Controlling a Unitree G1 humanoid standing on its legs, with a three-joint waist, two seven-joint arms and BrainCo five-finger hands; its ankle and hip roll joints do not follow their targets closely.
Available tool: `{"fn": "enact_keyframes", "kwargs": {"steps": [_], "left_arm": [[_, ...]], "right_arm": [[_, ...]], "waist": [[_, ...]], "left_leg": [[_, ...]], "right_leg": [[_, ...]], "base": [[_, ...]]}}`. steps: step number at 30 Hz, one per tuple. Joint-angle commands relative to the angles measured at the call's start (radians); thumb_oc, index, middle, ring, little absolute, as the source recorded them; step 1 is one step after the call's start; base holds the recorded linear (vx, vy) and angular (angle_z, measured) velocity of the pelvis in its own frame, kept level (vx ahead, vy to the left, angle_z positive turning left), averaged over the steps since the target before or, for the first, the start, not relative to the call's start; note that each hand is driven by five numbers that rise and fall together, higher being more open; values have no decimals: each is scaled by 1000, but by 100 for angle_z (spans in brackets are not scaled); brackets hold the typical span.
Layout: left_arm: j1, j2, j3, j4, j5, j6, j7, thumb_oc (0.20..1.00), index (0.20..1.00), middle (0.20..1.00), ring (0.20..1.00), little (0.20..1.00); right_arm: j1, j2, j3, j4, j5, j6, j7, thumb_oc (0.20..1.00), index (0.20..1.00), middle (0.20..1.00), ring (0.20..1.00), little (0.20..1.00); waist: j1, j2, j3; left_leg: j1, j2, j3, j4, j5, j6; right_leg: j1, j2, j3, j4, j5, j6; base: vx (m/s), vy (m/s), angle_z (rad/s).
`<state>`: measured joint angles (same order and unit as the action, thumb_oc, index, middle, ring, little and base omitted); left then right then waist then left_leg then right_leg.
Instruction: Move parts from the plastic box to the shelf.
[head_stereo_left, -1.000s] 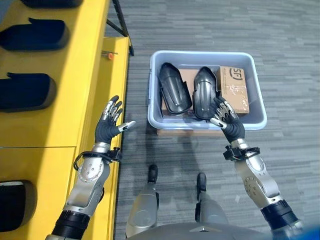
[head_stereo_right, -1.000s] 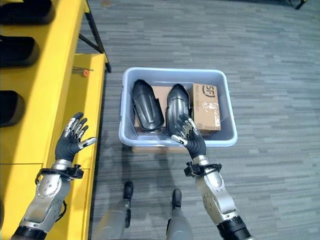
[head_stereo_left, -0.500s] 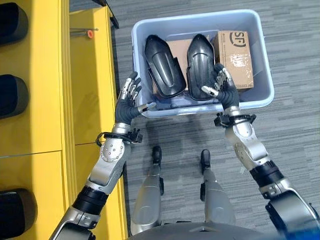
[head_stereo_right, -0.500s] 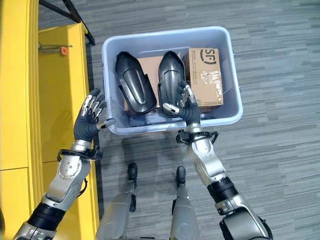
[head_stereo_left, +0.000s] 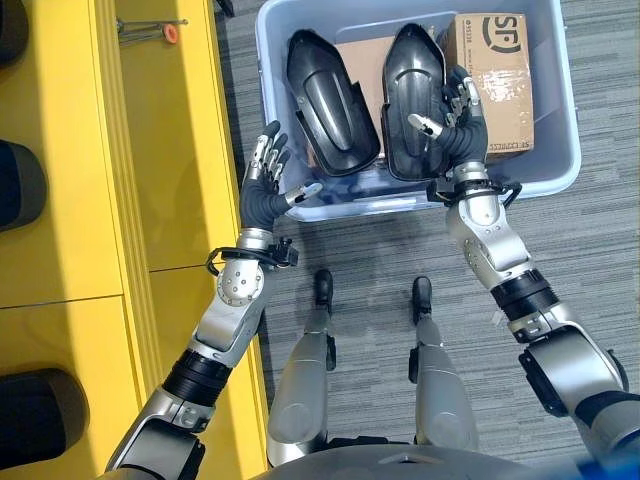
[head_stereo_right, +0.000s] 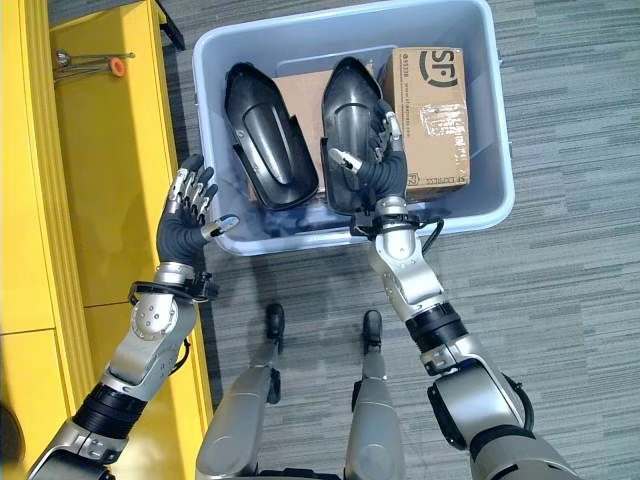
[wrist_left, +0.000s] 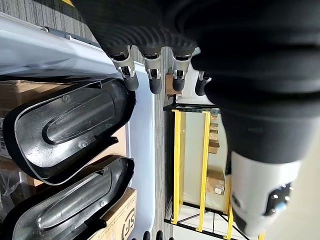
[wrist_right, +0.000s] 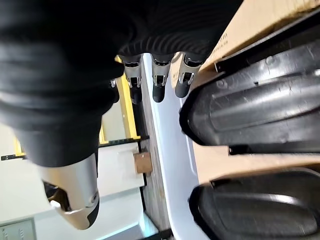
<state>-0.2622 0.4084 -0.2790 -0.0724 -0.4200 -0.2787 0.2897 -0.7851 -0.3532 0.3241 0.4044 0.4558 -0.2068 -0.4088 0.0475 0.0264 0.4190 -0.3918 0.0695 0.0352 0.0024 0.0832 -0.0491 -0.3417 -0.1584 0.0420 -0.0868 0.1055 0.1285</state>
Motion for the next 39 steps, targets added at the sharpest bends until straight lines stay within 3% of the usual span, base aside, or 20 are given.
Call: {"fn": "enact_keyframes", "kwargs": {"steps": [1, 11, 21, 31, 39], "left_arm": [[9, 34, 7, -68, 13, -70, 17, 1000, 1000, 1000, 1000, 1000], [-11, 45, -33, -92, -25, -82, 17, 1000, 1000, 1000, 1000, 1000], [-45, 50, -81, -92, -43, -84, 18, 1000, 1000, 1000, 1000, 1000], [-88, 42, -101, -69, -39, -91, 33, 1000, 1000, 1000, 1000, 1000], [-98, 37, -100, -67, -49, -95, 37, 1000, 1000, 1000, 1000, 1000]], "right_arm": [[-80, 8, -15, 7, -38, -66, -40, 1000, 1000, 1000, 1000, 1000], [-299, -37, 21, 279, 25, -58, -60, 1000, 1000, 1000, 1000, 1000], [-431, 21, 129, 558, 24, -7, -29, 1000, 1000, 1000, 1000, 1000], [-434, 35, 156, 636, 17, 10, -14, 1000, 1000, 1000, 1000, 1000], [-430, 106, 169, 664, 64, 17, 27, 1000, 1000, 1000, 1000, 1000]], "waist": [[13, -22, -19], [42, 2, 3], [76, 21, 22], [100, 20, 33], [123, 22, 34]], "left_leg": [[-64, 37, -86, 31, 22, -23], [-86, 30, -90, 13, 43, -28], [-100, 23, -108, 0, 58, -28], [-121, 8, -137, 13, 58, -25], [-133, 3, -154, 17, 59, -25]], "right_leg": [[-77, -60, -5, 125, -20, 21], [-111, -57, -3, 128, -15, 15], [-119, -55, -19, 140, -24, 7], [-111, -58, -40, 138, -28, 6], [-103, -60, -49, 134, -33, 4]], "base": [[0, 0, 0], [-4, 0, 0], [-2, -4, 3], [-5, -4, 12], [0, 2, 1]]}}
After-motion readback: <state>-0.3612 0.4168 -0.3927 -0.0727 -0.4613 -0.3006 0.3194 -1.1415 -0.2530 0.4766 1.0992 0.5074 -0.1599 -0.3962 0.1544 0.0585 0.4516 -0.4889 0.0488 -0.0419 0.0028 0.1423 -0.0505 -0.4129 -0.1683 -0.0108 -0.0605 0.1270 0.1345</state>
